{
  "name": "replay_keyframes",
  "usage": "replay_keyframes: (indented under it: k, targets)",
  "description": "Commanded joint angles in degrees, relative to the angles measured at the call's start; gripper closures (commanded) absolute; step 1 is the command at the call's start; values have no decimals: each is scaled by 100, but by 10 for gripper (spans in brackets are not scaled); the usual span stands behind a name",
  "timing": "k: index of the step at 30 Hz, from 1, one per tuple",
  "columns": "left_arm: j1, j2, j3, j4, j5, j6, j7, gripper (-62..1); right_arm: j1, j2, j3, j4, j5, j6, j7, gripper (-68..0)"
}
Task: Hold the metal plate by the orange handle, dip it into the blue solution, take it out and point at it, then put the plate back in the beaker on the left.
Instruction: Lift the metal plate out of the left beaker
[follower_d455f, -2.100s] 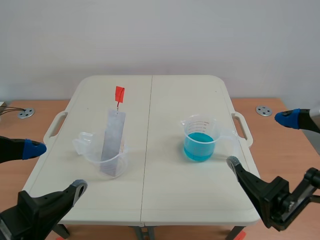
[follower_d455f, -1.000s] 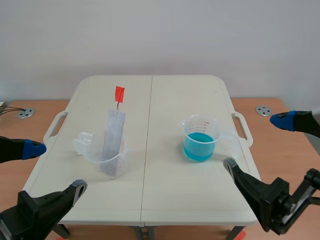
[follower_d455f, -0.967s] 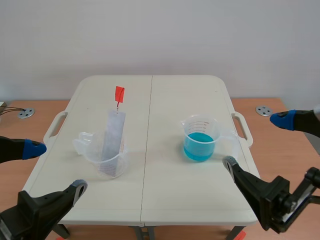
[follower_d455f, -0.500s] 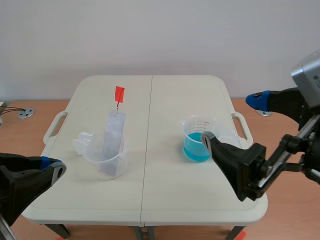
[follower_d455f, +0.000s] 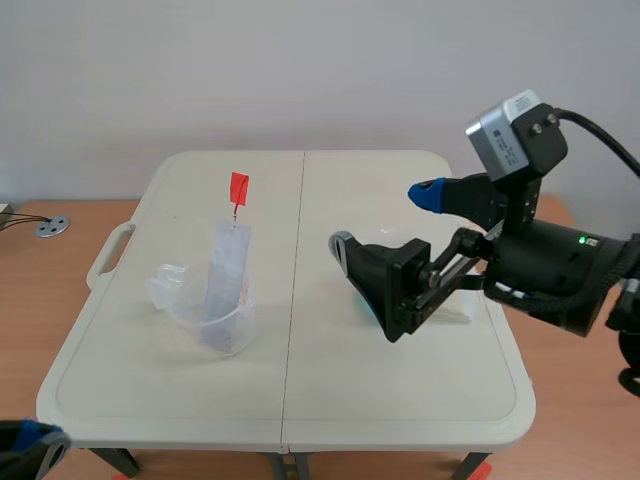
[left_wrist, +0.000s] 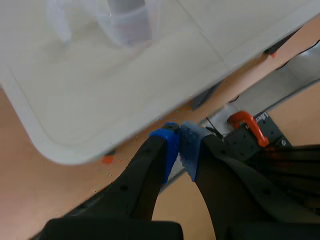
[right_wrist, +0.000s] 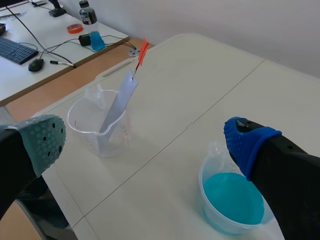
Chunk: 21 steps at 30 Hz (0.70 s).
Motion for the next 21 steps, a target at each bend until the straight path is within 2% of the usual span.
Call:
replay_keyframes:
  k: [1,7,13,21]
  targets:
    - [282,-4,-103,42,-52,125,-76,-45,201,-74,-68,-52,59,2,85,-663]
    - [1209,-4,-271,42,-50,481,-74,-45,835,-343,-531,-619,59,4,83,-663]
    - [1840,-2,-260,-46,-55,479,-144,-45,1449,-651,-894,-1204,61,4,63,-663]
    - [1880,15,-236,-743,-98,474,-579,-45,2201,-1139,-1165,-2111,81,7,66,-663]
